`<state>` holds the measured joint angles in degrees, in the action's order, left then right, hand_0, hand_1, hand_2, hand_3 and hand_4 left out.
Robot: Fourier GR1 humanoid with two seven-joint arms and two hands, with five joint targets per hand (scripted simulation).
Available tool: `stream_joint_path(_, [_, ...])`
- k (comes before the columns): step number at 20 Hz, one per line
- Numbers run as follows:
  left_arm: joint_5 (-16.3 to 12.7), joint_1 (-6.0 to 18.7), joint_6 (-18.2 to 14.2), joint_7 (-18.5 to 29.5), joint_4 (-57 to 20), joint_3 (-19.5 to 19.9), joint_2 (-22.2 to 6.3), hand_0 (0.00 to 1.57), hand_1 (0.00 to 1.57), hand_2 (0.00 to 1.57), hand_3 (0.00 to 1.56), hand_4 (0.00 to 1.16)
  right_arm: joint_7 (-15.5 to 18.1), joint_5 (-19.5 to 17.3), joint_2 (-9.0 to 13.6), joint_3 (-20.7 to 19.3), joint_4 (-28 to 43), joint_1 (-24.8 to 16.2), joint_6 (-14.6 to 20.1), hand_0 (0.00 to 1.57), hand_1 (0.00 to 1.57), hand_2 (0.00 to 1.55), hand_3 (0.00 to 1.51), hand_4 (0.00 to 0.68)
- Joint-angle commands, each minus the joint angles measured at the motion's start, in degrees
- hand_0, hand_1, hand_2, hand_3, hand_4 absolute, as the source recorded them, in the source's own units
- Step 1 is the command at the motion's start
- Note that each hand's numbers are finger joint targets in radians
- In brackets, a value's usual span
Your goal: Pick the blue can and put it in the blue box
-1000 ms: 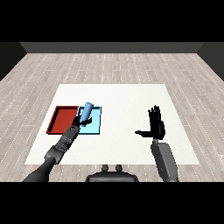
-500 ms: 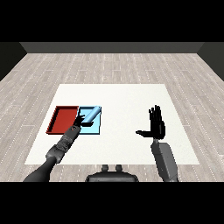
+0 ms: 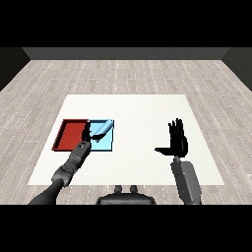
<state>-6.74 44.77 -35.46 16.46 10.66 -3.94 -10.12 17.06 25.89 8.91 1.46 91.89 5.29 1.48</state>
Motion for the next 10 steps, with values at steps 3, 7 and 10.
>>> stream_joint_path(3, [-4.25, -3.68, 6.92, 17.39, 13.92, 3.90, -1.47, 0.00, 0.00, 0.00, 0.00, 0.00, -0.77, 0.86, -0.12, -0.61, -0.37, 1.49, -0.20, 0.00, 0.00, 0.00, 0.00, 0.000])
stream_joint_path(7, [-4.97, -9.15, 11.04, 25.71, 24.58, 2.18, 2.07, 0.00, 0.00, 0.00, 0.00, 0.00, -1.60, 0.25, 2.50, -1.64, 0.25, -0.06, -0.94, 0.00, 0.00, 0.00, 0.00, 0.000])
stream_joint_path(10, [-5.64, -16.24, 14.98, 27.63, 33.60, -0.21, 3.19, 0.00, 0.00, 0.00, 0.00, 0.00, -1.85, -0.33, 2.90, -0.98, 0.07, -0.88, -1.66, 0.00, 0.00, 0.00, 0.00, 0.000])
